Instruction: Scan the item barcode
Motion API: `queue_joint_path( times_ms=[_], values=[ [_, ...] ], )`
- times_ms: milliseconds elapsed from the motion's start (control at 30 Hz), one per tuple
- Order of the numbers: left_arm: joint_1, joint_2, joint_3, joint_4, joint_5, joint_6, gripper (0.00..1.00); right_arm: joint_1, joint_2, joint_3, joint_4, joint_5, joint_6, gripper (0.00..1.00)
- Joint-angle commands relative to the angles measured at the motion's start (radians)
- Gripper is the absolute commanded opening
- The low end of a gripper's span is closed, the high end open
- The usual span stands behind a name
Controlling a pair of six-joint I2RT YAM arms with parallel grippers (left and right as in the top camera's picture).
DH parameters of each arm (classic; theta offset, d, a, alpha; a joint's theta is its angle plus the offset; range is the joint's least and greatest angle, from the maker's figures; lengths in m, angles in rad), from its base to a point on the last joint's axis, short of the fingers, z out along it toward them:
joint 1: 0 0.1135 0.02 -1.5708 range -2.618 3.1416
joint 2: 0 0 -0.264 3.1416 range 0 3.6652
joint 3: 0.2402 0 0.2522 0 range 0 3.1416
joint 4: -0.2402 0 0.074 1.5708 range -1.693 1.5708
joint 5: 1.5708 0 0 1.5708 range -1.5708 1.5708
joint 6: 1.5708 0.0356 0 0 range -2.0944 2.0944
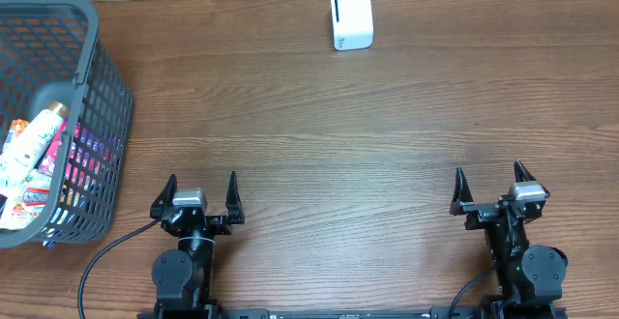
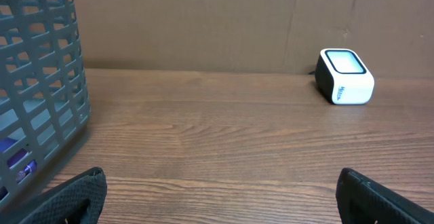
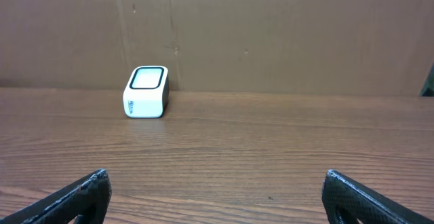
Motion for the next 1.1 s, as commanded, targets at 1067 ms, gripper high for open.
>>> queue_joint_path(
  times_ms=[1067],
  values=[
    [0.005, 0.014, 0.18, 0.473, 0.226, 0.042, 1.0, 0.002, -0.01, -0.01, 0.007, 0.0, 0.006, 1.0]
  ],
)
